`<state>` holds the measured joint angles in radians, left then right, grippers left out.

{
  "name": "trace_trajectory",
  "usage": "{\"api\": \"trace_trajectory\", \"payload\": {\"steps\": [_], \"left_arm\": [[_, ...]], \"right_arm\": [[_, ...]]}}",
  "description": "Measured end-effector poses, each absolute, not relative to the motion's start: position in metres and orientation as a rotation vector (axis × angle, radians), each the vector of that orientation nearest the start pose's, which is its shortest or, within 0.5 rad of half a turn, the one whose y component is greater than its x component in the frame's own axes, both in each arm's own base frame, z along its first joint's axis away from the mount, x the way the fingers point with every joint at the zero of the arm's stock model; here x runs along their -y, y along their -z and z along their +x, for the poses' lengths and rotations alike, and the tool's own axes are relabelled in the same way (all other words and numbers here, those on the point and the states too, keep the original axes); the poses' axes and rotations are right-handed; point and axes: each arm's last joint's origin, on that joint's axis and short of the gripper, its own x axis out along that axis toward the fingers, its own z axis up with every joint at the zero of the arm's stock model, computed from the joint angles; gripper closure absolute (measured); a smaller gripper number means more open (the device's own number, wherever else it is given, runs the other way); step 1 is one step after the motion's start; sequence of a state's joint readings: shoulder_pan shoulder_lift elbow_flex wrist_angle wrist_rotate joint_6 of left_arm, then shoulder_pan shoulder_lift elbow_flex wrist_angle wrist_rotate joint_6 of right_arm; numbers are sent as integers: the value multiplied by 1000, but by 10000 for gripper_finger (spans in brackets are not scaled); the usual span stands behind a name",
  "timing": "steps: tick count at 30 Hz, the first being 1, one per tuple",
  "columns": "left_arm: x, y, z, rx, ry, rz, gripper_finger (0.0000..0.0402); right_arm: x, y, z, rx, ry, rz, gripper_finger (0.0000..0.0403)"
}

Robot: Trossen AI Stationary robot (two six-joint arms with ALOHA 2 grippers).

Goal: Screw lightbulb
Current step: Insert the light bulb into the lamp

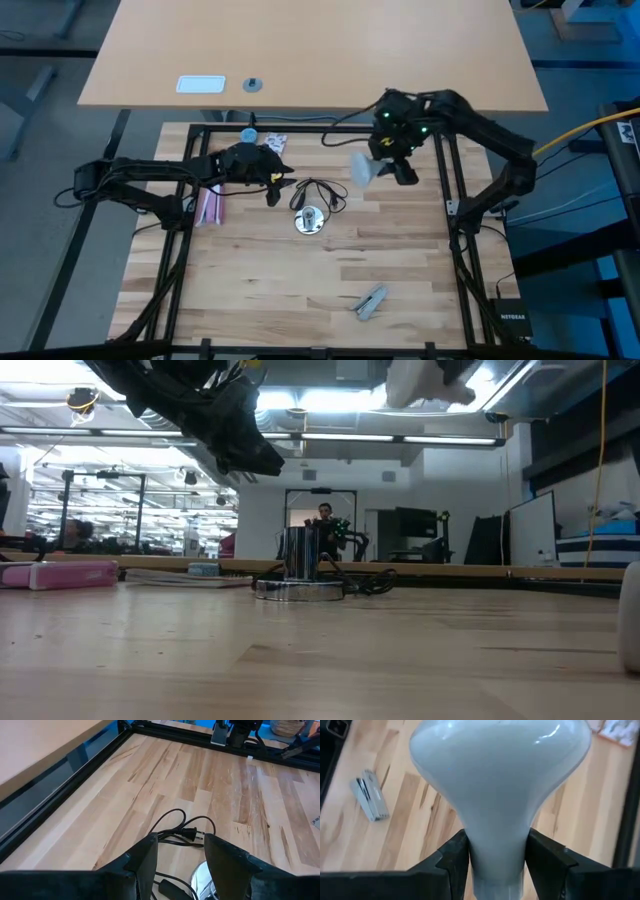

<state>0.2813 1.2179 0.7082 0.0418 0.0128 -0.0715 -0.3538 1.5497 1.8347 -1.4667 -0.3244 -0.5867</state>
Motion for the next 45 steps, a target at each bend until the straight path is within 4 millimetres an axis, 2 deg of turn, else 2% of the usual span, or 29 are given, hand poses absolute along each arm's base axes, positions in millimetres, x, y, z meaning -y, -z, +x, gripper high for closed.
{"api": "trace_trajectory", "payload": {"steps": [9,17,27,31,34,39,45], "left_arm": [[-71,-240,248,-455,-280,-138,247],[-71,-240,248,-455,-281,-144,247],[-71,-240,248,-459,-282,-146,247],[-71,-240,248,-459,-282,-146,247],[-71,-240,248,-460,-282,-147,247],[-71,-240,248,-460,-282,-146,247],[-71,-240,248,-461,-282,-146,247]], "right_arm": [[87,-353,271,-1085,-396,-62,233],[90,-331,280,-1031,-412,-72,233],[96,-339,298,-815,-377,-215,233],[99,-344,298,-732,-431,-252,233],[105,-349,292,-679,-467,-227,233],[122,-358,270,-653,-451,-161,233],[137,-362,244,-648,-471,-207,233]]}}
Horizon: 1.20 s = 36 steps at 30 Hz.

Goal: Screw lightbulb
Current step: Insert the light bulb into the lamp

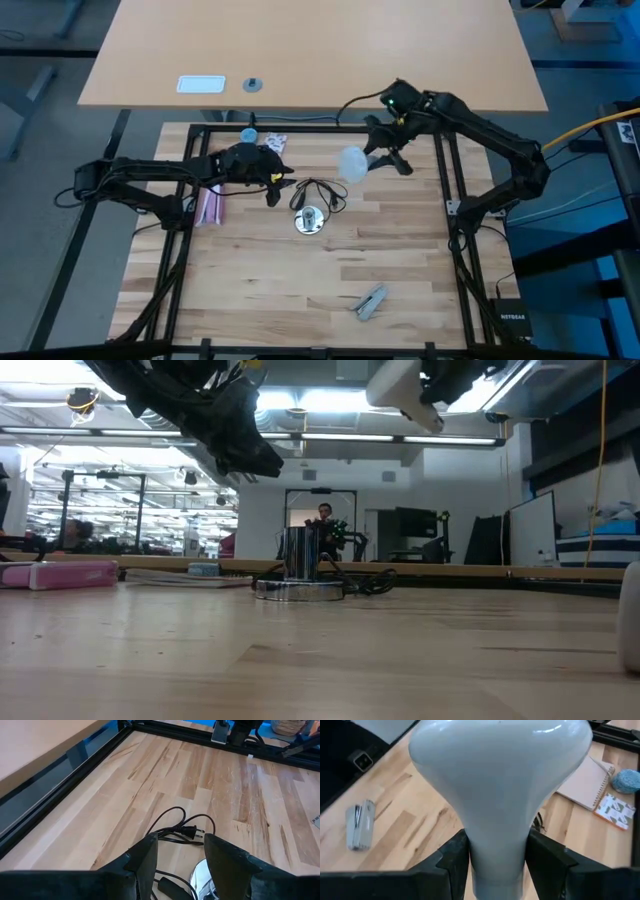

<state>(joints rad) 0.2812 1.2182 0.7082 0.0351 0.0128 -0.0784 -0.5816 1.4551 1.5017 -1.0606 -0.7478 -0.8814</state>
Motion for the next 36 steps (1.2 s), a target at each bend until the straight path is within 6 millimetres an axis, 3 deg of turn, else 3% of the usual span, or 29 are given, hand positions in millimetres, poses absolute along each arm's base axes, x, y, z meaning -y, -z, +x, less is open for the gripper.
{"api": "trace_trajectory", "payload": {"steps": [6,12,20,28,36], "left_arm": [[-71,-240,248,-460,-282,-146,247],[-71,-240,248,-458,-282,-150,247],[-71,-240,248,-452,-290,-198,247],[-66,-240,250,-447,-277,-222,247],[-63,-240,250,-447,-280,-259,247]], "right_arm": [[149,-345,240,-503,-557,-212,233],[152,-292,243,-296,-694,-140,233],[127,-228,268,-108,-787,-268,233],[117,-213,302,-111,-557,-374,233],[112,-196,329,-49,-475,-254,233]]}}
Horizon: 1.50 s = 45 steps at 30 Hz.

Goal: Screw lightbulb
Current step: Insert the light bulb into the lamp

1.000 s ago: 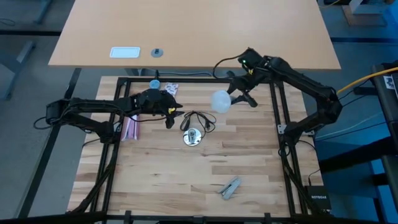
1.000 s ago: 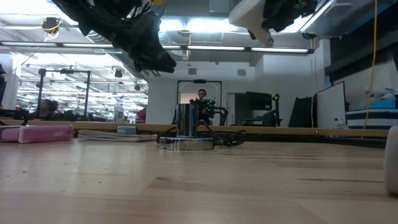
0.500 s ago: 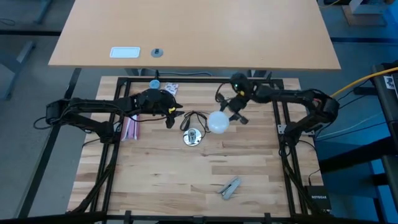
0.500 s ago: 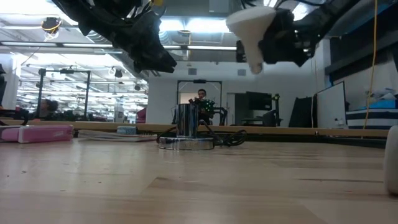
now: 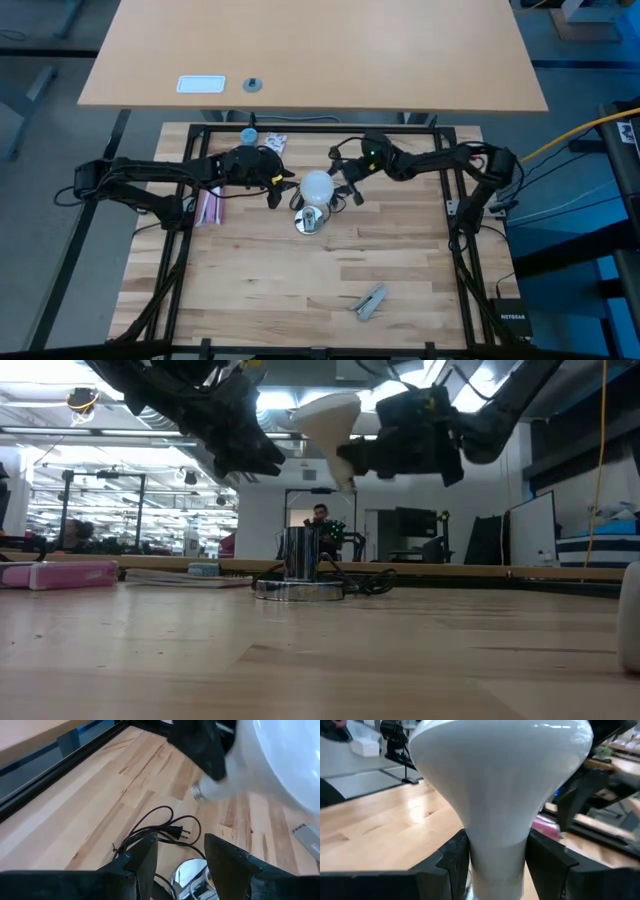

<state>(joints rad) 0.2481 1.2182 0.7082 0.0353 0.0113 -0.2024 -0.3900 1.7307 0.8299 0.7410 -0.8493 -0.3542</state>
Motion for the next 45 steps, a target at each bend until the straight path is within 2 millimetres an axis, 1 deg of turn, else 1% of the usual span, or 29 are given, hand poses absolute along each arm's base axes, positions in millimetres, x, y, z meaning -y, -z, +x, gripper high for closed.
{"api": "trace_trajectory", "payload": {"steps": [3,7,12,15,20,23,26,29,32,35,40,45], "left_arm": [[-63,-240,250,-449,-281,-259,247],[-64,-239,249,-465,-281,-236,247],[-74,-233,243,-527,-370,-235,247],[-80,-232,238,-548,-410,-273,247],[-86,-237,228,-543,-461,-320,247],[-88,-240,225,-522,-481,-333,247],[-89,-241,224,-512,-499,-342,247],[-89,-241,224,-507,-506,-371,247],[-86,-241,225,-505,-501,-384,247],[-83,-240,226,-513,-493,-399,247],[-81,-237,224,-549,-510,-448,247],[-81,-236,223,-553,-513,-456,247]], "right_arm": [[108,-184,335,-66,-485,-212,233],[98,-172,343,-66,-509,-211,233],[86,-161,353,-6,-499,-234,233],[85,-157,357,37,-462,-211,233],[88,-150,360,105,-395,-140,233],[88,-145,361,141,-369,-82,232],[84,-141,363,177,-341,-14,232],[74,-134,366,172,-324,19,232],[61,-127,370,151,-353,31,232],[54,-126,371,155,-370,10,232],[57,-130,370,189,-359,-9,232],[56,-129,370,189,-364,-16,232]]}}
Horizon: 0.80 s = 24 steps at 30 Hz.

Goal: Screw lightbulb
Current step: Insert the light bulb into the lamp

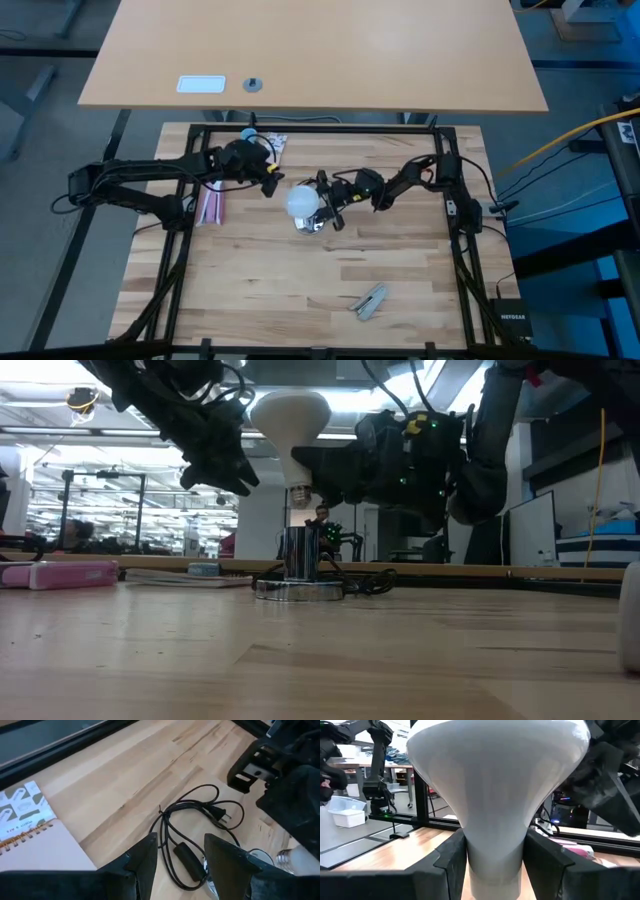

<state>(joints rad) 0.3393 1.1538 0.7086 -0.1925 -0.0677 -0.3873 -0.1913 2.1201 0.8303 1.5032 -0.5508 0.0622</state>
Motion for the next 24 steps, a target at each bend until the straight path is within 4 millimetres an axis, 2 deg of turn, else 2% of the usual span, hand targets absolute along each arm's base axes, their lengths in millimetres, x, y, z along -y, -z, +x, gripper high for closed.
{"api": "trace_trajectory", "payload": {"steps": [6,14,24], "left_arm": [[-82,-236,223,-559,-509,-420,247],[-82,-236,223,-567,-501,-385,247],[-82,-236,223,-566,-502,-388,247]], "right_arm": [[55,-131,369,208,-428,-53,232],[55,-144,379,256,-485,-77,232],[68,-151,383,264,-488,-32,232]]}}
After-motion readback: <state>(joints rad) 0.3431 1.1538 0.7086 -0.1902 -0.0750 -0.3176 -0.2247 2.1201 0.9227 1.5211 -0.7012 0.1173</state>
